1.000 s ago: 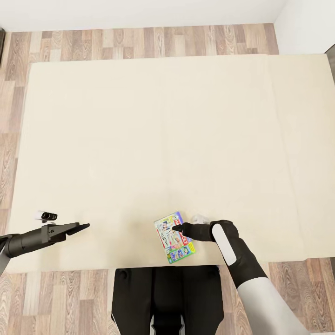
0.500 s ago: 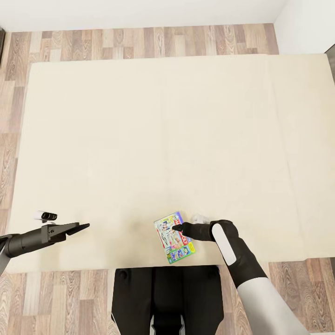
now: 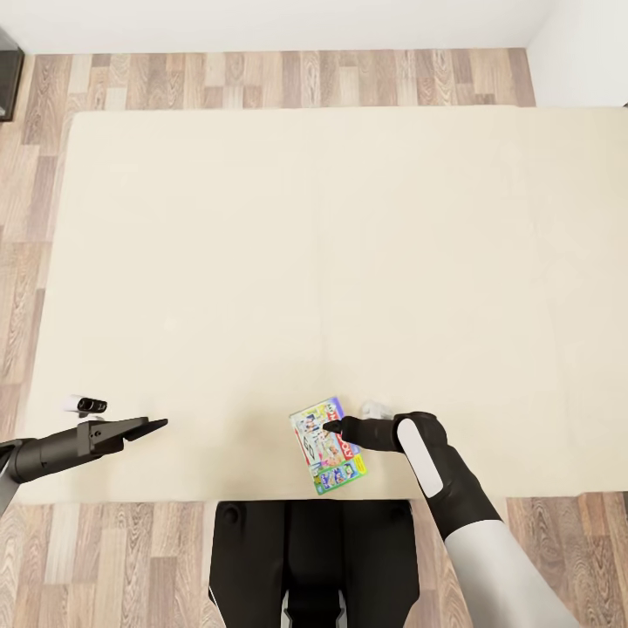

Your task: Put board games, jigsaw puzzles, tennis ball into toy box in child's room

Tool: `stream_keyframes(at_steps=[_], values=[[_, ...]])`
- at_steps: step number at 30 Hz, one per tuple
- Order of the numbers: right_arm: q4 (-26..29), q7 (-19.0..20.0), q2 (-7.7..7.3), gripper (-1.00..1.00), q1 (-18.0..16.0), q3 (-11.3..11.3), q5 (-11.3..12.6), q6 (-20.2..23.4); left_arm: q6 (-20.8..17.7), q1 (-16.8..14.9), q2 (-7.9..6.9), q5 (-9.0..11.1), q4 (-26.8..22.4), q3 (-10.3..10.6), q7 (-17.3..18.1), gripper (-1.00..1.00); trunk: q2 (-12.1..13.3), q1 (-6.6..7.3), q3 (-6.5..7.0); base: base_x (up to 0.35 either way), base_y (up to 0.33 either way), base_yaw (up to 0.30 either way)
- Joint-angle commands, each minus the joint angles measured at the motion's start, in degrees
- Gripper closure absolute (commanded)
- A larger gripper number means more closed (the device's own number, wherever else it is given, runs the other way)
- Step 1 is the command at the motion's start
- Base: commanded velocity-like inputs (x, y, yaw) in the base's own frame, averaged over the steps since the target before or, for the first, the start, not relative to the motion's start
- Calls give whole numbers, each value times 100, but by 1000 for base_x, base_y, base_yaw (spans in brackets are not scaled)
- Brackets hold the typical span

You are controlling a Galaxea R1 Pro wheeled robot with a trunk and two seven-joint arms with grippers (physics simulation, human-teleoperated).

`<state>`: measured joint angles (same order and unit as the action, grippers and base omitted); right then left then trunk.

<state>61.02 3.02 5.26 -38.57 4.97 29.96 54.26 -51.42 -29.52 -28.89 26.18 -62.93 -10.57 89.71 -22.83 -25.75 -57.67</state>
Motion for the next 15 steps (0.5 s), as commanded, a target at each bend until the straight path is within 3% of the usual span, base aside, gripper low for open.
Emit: stream_keyframes(at_steps=[1, 15], values=[[5, 32, 2, -100, -1, -5, -34, 24, -61, -1, -2, 1, 0, 3, 20, -100, -9, -3, -6, 0, 51, 51], [6, 32, 3, -100, -1, -5, -34, 24, -61, -1, -2, 0, 0, 3, 20, -100, -9, -3, -6, 0, 33, 9]])
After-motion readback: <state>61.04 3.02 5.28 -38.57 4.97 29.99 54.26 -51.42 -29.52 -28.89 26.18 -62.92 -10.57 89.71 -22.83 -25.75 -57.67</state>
